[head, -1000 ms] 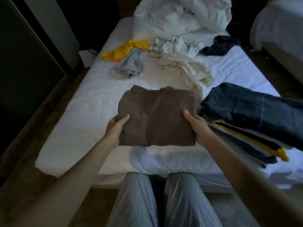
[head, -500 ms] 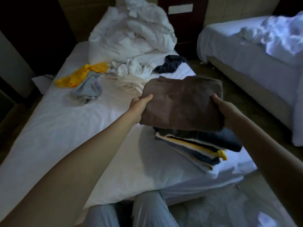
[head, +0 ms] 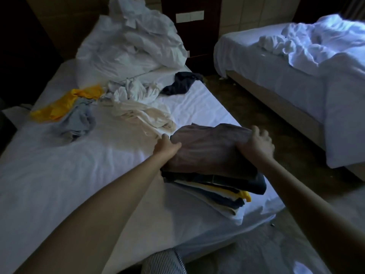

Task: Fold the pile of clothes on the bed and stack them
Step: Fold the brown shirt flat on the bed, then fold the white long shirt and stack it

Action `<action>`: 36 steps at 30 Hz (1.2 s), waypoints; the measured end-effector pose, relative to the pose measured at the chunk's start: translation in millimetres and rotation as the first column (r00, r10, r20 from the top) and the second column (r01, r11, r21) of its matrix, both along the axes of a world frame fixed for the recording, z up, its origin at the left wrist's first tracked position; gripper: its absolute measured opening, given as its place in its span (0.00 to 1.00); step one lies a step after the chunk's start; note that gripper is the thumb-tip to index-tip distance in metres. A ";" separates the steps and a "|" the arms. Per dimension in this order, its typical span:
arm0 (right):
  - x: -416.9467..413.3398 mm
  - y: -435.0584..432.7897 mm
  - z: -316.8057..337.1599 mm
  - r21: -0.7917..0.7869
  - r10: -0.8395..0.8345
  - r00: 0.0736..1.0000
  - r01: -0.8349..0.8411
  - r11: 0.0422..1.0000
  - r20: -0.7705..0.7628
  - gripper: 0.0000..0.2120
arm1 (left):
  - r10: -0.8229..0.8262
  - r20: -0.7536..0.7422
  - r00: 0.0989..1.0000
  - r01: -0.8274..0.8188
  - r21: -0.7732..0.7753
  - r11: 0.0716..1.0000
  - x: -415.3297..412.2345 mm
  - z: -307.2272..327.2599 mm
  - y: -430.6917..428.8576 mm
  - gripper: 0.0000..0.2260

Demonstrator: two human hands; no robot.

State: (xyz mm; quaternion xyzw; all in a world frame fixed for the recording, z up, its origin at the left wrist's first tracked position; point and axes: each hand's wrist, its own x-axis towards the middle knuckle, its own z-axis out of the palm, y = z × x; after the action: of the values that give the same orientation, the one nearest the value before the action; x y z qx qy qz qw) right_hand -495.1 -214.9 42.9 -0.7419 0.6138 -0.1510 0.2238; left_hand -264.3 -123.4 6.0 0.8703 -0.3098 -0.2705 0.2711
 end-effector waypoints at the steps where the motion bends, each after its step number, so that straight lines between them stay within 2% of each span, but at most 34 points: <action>1: 8.2 2.6 3.6 -0.117 0.094 0.991 -0.105 0.988 -0.093 0.28 | -0.056 0.139 0.989 0.054 0.021 0.998 -3.2 3.8 -4.3 0.30; 2: 16.6 4.7 4.5 -0.187 0.175 0.972 -0.203 0.961 -0.156 0.26 | -0.118 0.244 0.963 0.118 0.017 0.993 -8.6 7.4 -9.3 0.29; 4: 30.8 8.7 -1.8 -0.223 0.311 0.921 -0.363 0.905 -0.236 0.24 | -0.266 0.352 0.897 0.277 0.018 0.961 -23.6 11.6 -19.3 0.26; 6: 36.4 8.3 -16.6 -0.117 0.388 0.871 -0.438 0.891 -0.301 0.25 | -0.435 0.373 0.819 0.412 0.145 0.900 -37.8 6.2 -24.6 0.24; 8: 32.8 8.2 -36.6 0.036 0.396 0.853 -0.409 0.912 -0.338 0.27 | -0.533 0.344 0.773 0.449 0.298 0.843 -49.3 -12.3 -21.3 0.24; 10: 26.5 13.8 -58.0 0.060 0.378 0.847 -0.385 0.921 -0.373 0.28 | -0.531 0.376 0.759 0.411 0.355 0.840 -59.7 -36.4 -12.7 0.24; 14: 23.3 29.0 -75.7 -0.033 0.364 0.847 -0.407 0.913 -0.387 0.29 | -0.489 0.514 0.704 0.334 0.368 0.868 -70.5 -58.2 0.7 0.31; 16: 23.4 28.2 -74.8 -0.030 0.363 0.847 -0.406 0.913 -0.389 0.29 | -0.483 0.524 0.702 0.324 0.369 0.871 -69.1 -56.8 -0.8 0.27; 24: 27.1 20.7 -52.3 0.077 0.417 0.813 -0.424 0.902 -0.406 0.28 | -0.553 0.315 0.771 0.414 0.411 0.812 -57.4 -30.1 -9.6 0.24; 28: 43.0 16.2 -27.8 0.046 0.451 0.795 -0.475 0.879 -0.406 0.26 | -0.530 0.207 0.823 0.466 0.287 0.837 -38.1 -14.5 -9.6 0.23; 31: 61.2 21.2 -18.3 -0.085 0.501 0.805 -0.550 0.831 -0.316 0.23 | -0.436 0.192 0.879 0.438 0.033 0.898 -19.5 -10.2 -8.3 0.22; 34: 85.7 26.7 -9.4 -0.173 0.566 0.797 -0.600 0.781 -0.211 0.21 | -0.265 0.074 0.962 0.275 -0.220 0.936 -2.0 -5.9 -0.8 0.18; 36: 104.7 26.9 -4.5 -0.171 0.607 0.782 -0.624 0.763 -0.145 0.20 | -0.145 -0.019 0.989 0.134 -0.268 0.954 14.8 -5.7 5.0 0.17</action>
State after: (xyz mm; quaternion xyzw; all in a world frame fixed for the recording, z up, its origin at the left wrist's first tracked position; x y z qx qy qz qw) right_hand -390.4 -188.0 38.4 -0.9268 0.3256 -0.1028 0.1565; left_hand -249.5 -118.4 0.3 0.7965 -0.3986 -0.2616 0.3717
